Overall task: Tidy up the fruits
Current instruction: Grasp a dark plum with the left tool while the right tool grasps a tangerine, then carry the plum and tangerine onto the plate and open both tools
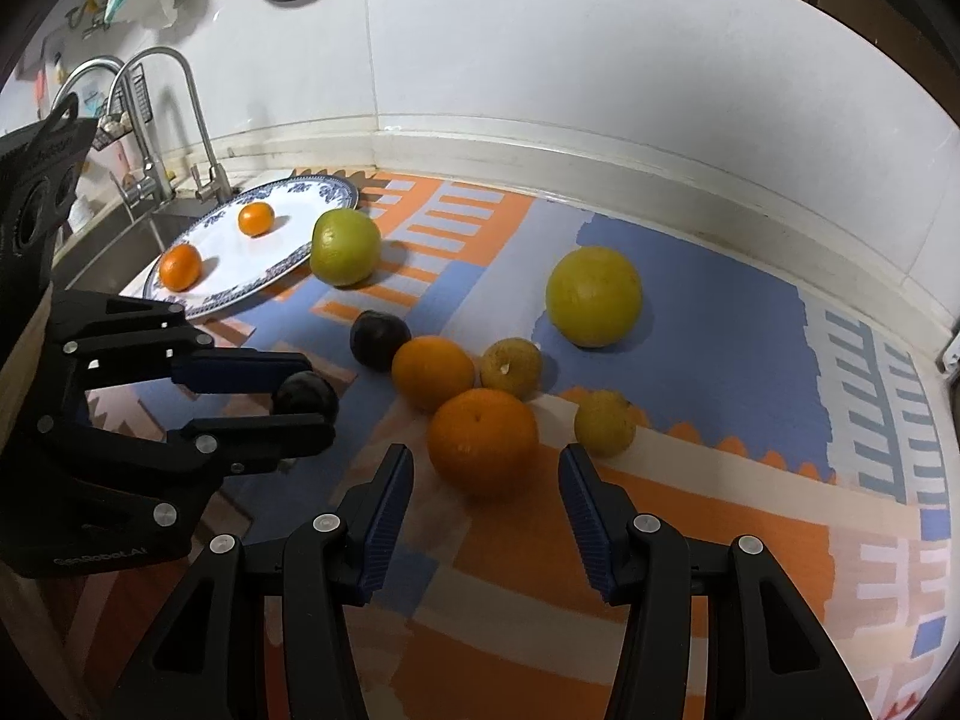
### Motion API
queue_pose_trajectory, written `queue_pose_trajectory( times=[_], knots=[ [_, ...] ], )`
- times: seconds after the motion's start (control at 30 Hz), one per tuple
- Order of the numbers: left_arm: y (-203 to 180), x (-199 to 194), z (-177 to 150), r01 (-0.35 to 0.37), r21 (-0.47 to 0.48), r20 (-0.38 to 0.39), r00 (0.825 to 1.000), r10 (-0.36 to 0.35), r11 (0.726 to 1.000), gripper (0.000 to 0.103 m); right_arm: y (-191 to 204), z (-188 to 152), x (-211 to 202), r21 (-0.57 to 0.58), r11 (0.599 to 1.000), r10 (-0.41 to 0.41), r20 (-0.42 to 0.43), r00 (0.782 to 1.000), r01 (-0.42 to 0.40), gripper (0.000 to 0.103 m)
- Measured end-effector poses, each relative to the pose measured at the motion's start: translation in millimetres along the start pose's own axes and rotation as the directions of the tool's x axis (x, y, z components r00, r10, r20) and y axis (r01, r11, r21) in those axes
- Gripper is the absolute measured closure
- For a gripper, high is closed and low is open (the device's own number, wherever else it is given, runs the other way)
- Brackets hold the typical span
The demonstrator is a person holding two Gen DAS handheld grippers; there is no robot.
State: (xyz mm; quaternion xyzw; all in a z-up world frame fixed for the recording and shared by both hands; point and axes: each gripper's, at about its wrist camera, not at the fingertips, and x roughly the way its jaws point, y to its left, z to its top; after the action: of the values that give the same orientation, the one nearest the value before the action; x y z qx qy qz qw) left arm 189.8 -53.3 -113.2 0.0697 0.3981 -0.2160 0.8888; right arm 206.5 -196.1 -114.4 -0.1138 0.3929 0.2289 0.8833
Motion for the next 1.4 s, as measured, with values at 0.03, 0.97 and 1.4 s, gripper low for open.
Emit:
queue_pose_trajectory(
  times=[0.03,0.97,1.4],
  knots=[
    [2.1,-0.2,-0.5,-0.007,-0.009,0.001,1.000,0.007,1.000,0.076,-0.4,1.4,1.5,0.004,1.000,-0.001,0.000,1.000,0.001,0.051],
    [18.4,-35.5,-2.7,-0.070,-0.084,0.084,0.994,0.077,0.994,0.076,17.8,18.1,-13.3,0.002,1.000,0.006,0.054,0.999,-0.006,0.061],
    [57.0,-76.6,-11.8,-0.167,-0.196,0.144,0.970,0.197,0.966,0.076,55.5,48.4,-30.5,-0.006,0.998,0.070,0.148,0.987,-0.070,0.061]
  ],
)
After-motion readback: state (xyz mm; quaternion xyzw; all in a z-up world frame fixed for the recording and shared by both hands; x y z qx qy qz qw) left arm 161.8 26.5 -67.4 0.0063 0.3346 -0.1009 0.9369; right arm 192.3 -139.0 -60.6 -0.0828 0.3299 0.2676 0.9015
